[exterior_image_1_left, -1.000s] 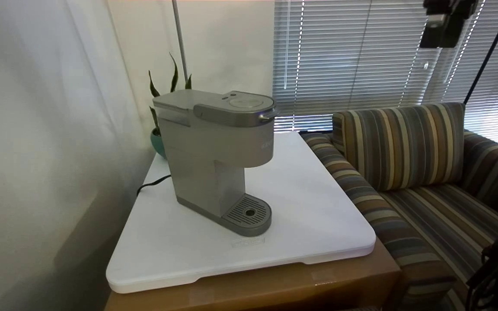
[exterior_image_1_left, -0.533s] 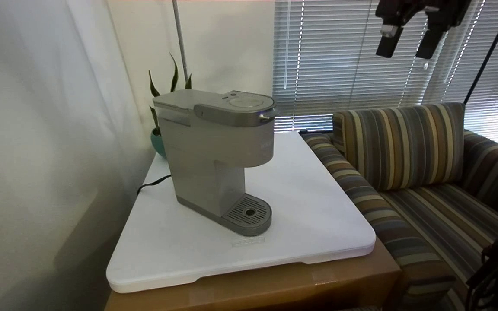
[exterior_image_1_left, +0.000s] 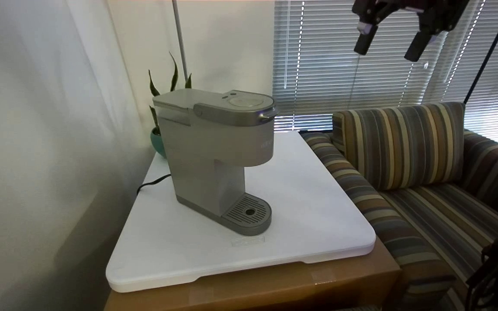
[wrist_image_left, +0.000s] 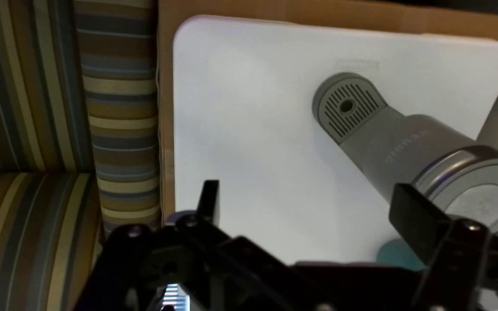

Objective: Open the grey coffee maker

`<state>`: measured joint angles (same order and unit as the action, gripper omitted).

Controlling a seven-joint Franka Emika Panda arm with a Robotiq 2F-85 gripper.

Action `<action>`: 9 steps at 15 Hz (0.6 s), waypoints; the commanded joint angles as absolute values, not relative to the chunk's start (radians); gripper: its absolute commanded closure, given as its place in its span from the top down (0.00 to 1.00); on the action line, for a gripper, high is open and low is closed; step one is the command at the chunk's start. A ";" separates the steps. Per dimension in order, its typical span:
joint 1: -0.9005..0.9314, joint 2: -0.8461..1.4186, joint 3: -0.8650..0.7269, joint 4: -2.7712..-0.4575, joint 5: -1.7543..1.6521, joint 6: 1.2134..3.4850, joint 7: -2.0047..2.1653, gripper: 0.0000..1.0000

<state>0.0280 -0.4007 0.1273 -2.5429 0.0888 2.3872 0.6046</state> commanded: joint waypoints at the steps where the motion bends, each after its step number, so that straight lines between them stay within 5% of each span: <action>1: -0.014 -0.410 0.200 -2.654 0.087 2.612 0.789 1.00; 2: 0.011 -0.402 0.172 -2.588 0.093 2.500 0.715 1.00; 9: -0.003 -0.376 0.214 -2.659 0.092 2.692 0.833 1.00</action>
